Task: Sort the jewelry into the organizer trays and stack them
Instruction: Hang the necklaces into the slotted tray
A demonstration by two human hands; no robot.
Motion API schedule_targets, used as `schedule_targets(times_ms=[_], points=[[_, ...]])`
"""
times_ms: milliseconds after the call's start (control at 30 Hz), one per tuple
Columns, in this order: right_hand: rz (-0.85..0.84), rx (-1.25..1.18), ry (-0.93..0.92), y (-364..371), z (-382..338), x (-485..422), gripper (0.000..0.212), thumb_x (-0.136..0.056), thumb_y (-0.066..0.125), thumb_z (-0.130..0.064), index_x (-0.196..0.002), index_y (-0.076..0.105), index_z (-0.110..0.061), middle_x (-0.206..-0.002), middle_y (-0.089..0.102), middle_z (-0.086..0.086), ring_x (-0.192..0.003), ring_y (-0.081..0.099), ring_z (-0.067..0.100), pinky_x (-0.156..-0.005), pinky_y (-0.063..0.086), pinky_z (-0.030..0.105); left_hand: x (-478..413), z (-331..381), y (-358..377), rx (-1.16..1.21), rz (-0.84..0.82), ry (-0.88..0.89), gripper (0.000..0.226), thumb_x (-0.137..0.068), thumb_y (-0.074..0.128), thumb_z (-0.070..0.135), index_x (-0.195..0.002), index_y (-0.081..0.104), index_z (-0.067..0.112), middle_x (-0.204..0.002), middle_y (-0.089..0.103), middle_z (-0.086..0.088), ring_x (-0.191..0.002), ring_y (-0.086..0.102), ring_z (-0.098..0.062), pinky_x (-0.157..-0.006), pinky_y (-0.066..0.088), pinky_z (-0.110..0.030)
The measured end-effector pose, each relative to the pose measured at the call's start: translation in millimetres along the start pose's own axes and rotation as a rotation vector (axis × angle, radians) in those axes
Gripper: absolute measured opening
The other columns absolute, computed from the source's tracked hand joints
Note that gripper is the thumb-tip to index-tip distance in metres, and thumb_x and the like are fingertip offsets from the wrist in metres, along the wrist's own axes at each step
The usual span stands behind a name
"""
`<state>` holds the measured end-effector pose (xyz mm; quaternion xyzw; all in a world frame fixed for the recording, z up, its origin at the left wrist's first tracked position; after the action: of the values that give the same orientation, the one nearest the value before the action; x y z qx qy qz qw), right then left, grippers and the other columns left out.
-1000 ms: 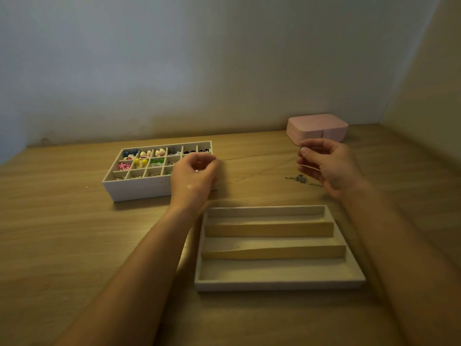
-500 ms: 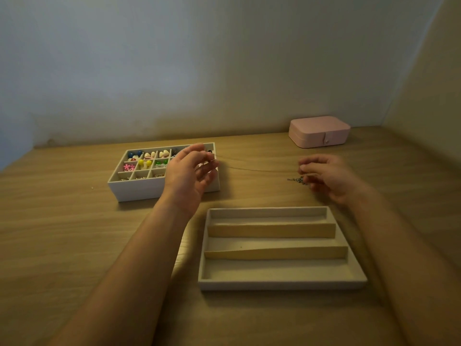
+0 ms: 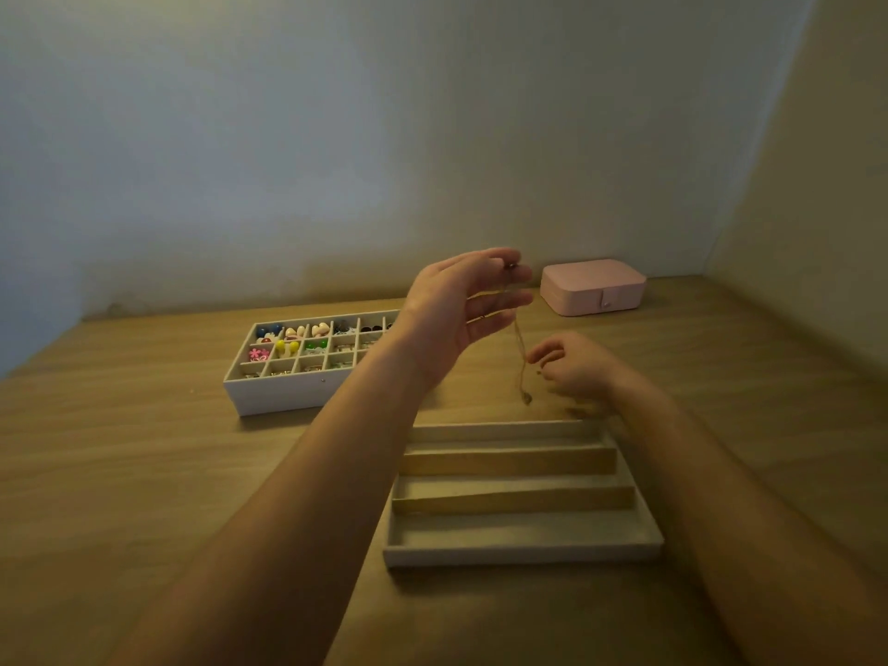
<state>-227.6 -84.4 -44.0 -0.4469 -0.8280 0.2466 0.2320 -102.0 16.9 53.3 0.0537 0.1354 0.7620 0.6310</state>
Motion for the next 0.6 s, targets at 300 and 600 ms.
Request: schedule_targets(times_ms=[300,600], points=[[0.072,-0.199,-0.338,-54.0,-107.2,70.5,0.040,-0.092,0.060,0.002,-0.122,0.056,-0.023,-0.113,0.066,0.006,-0.094,0.060,0.018,-0.078,0.052,0.036,11.5,16.1,35.9,-0.003,-0.042,-0.114,0.036,-0.098,0.049,0.024,-0.124,0.066,0.005,-0.116,0.074,-0.010,-0.109,0.071,-0.025,-0.079,0.060,-0.032],[0.037,-0.122,-0.222,-52.9,-116.1,77.2,0.018,-0.096,0.069,-0.021,-0.112,0.061,-0.025,-0.108,0.069,0.000,-0.094,0.067,0.018,-0.075,0.056,0.031,27.8,46.6,33.0,-0.125,-0.036,-0.073,0.038,-0.099,0.048,0.031,-0.124,0.066,0.010,-0.116,0.075,-0.004,-0.113,0.068,-0.023,-0.099,0.050,-0.039]])
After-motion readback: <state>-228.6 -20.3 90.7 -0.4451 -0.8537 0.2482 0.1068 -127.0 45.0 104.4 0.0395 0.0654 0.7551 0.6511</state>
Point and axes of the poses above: each hand's wrist, its own x-axis away from the middle knuckle, its own y-axis out of the palm, z = x × y, the point moved 10 cm from there along -x, towards the middle knuckle
